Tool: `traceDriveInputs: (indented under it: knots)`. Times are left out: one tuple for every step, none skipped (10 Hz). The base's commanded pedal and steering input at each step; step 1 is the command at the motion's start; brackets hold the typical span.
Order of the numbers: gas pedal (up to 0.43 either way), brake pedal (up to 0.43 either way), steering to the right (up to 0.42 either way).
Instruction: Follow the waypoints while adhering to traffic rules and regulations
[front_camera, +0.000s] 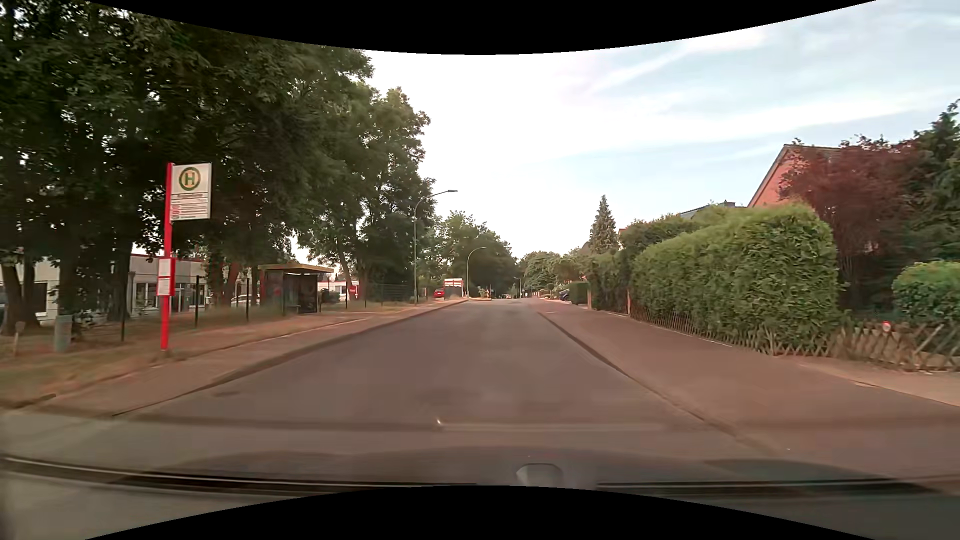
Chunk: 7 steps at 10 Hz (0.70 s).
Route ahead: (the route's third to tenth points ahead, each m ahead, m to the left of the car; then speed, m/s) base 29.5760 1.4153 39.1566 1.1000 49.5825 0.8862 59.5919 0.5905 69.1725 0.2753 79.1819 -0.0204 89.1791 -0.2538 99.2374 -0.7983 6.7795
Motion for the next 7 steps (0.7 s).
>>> traceDriveInputs:
  knots:
    - [0.118, 0.000, 0.002]
    - [0.118, 0.000, 0.002]
    - [0.118, 0.000, 0.002]
    - [0.118, 0.000, 0.001]
    - [0.118, 0.000, 0.000]
    - [0.118, 0.000, -0.001]
    - [0.118, 0.000, -0.003]
